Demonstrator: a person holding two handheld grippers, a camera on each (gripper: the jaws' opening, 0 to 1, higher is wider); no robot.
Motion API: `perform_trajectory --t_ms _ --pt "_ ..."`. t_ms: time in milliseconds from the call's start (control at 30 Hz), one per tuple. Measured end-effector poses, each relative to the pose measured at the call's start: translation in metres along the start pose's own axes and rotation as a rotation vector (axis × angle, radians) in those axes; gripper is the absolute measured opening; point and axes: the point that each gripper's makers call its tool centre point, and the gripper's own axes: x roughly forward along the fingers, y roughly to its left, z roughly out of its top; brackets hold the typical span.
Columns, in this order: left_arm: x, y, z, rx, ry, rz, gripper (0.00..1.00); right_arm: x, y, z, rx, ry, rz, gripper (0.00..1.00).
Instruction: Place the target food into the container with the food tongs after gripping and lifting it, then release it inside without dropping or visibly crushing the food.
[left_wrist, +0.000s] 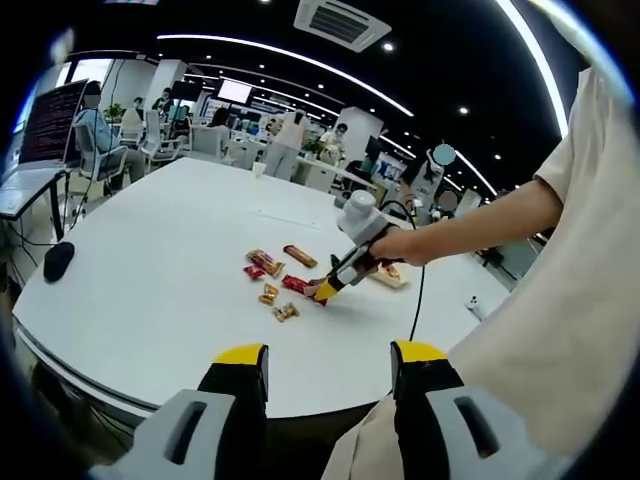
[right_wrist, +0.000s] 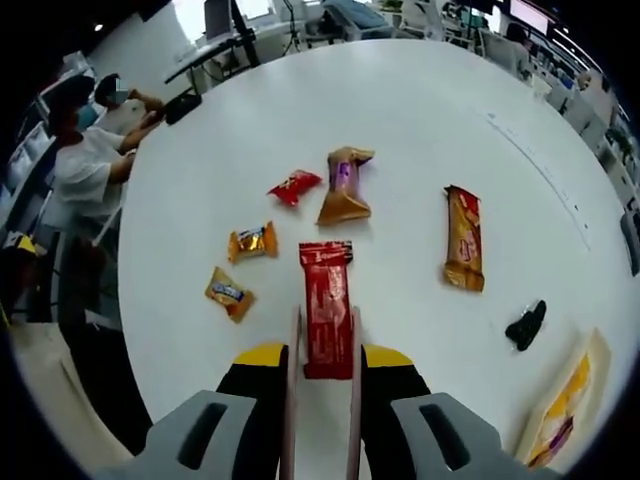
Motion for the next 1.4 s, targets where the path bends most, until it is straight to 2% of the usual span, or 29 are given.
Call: perform_trajectory --t_ms 433,533,1400 --pt "0.0022 0.0014 -0.0015 -0.007 0.004 0.004 0.48 0.0012 0.0004 -0.0007 0.005 -0.003 0.006 0.25" --pt "0.0033 0.0009 -0.0009 -0.005 0.004 0.001 0.48 0.0028 -0.0012 -0.0021 -0.022 0.004 -0.003 0.24" --pt "0.0013 0.0021 -0.0001 0.003 0.012 0.002 0.48 0.0025 0.0026 -0.0006 0.055 -0.041 0.008 0.23"
